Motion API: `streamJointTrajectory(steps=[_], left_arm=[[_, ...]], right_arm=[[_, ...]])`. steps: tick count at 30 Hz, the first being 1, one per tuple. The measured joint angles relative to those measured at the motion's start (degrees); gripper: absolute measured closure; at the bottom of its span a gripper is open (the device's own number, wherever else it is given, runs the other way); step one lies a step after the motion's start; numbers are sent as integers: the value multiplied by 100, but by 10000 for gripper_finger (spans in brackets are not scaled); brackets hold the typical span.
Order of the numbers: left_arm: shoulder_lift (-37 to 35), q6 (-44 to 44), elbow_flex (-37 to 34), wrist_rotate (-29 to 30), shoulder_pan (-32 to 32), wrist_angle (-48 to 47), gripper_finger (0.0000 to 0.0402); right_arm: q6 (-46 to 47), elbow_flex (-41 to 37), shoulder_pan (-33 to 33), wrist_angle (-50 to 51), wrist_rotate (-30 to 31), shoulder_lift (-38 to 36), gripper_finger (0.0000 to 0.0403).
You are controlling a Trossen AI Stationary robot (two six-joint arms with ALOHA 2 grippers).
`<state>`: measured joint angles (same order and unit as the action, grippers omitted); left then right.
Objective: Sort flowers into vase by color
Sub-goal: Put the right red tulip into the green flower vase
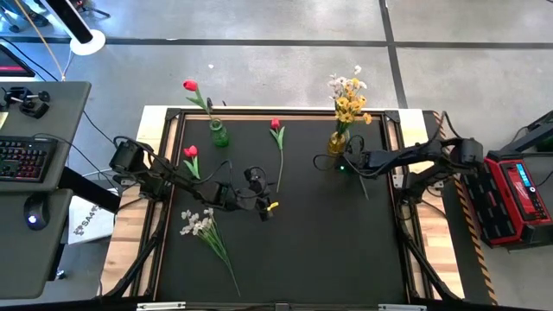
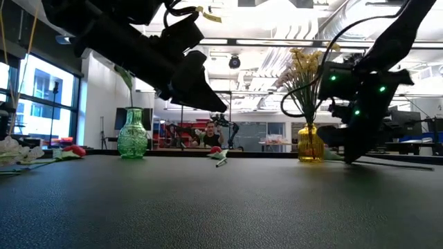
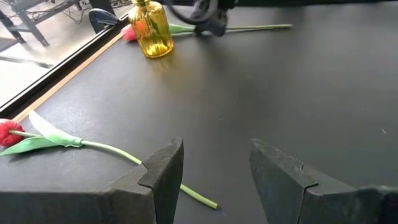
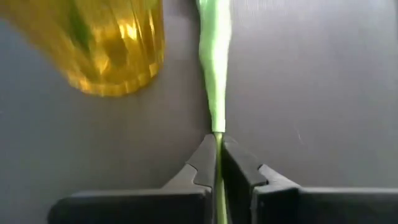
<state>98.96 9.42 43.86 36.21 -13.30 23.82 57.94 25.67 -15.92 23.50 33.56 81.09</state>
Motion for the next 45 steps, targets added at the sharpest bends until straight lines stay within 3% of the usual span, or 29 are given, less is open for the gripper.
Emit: streamJointTrajectory(steps=[6,12,17,21,26,29,31,36,38,40,43,45], left_arm=[[0,-6,0,0,-44,2,232],[0,-6,0,0,-63,3,232],[0,-4,0,-3,-64,2,232],[0,-37,0,-254,-65,3,232],[4,-231,-2,-1806,-140,-466,232],[53,-438,-276,-1963,-279,-51,232],[66,-691,-642,-1968,-359,885,232],[258,-1728,-1552,-2077,-498,4686,232],[392,-2024,-1680,-2478,-445,5920,232],[493,-2244,-1633,-2964,-332,6562,232],[562,-2394,-1325,-3830,-141,6494,231],[554,-2218,-1036,-4191,-34,6364,227]], right_arm=[[1032,-49,791,1496,-424,-883,400],[2940,-46,2244,2419,156,-1524,401],[4162,-44,3521,2419,783,-1621,402],[4072,-41,4383,1597,1038,-1606,402],[2580,-35,5373,-387,1752,-1537,402],[1401,-31,5778,-1713,2298,-1257,402],[556,-28,5927,-2636,2714,-958,403],[-1988,-25,5922,-5463,3364,174,403],[-3193,-20,5805,-6861,3375,682,403],[-4645,98,5667,-8325,3178,1220,403],[-6697,410,5426,-10206,2271,1837,403],[-7571,624,5259,-11093,1553,2102,403]])
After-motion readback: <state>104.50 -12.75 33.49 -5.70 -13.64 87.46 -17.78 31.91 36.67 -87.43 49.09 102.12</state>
